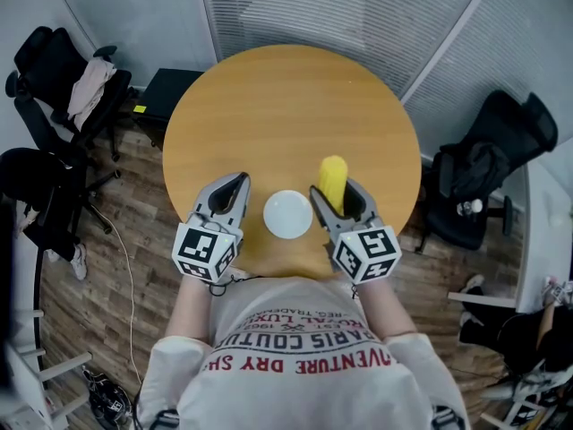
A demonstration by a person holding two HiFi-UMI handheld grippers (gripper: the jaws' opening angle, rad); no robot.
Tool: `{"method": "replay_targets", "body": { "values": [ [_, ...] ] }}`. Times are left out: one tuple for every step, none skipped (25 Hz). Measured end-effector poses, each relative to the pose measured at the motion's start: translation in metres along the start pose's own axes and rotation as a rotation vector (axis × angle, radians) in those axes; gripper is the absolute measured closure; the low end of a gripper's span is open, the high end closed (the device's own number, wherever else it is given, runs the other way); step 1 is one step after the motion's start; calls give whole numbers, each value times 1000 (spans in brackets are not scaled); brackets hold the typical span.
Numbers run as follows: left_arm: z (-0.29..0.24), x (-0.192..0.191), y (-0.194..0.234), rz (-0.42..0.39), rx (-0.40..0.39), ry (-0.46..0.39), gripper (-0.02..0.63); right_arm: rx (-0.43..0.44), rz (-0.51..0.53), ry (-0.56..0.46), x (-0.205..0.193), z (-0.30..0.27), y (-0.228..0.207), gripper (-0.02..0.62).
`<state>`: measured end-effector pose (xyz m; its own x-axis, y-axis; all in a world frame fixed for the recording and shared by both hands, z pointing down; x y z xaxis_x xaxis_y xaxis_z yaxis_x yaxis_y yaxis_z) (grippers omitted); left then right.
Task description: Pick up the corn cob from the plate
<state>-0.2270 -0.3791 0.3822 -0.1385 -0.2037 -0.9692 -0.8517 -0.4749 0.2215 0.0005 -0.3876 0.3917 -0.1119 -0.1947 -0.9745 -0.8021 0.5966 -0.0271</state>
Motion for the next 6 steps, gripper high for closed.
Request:
{"method": "replay_targets", "body": {
  "values": [
    [0, 0, 0, 1, 0, 0, 574, 1, -2, 2, 0, 0, 0, 330],
    [1, 0, 1, 1, -1, 0, 574, 2, -3, 3, -1, -1, 1, 330],
    [1, 0, 1, 0, -1, 0, 574, 2, -3, 5, -1, -1, 1, 330],
    [1, 0, 1, -1, -2, 0, 574, 3, -2, 5, -1, -1, 2, 330],
    [2, -1, 1, -2, -3, -1, 574, 3, -1, 5, 0, -1, 2, 330],
    [2, -1, 1, -2, -3, -1, 574, 4, 0, 4, 0, -1, 3, 330]
  ]
}}
Point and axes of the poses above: the fingertips, and each gripper's own axes: z backward along the fingers, y to its left, x out of its top, the point moved 7 cm from there along z, backward along the fingers, and after that the axes turned 10 degrees about z, right-handed, at the moved point
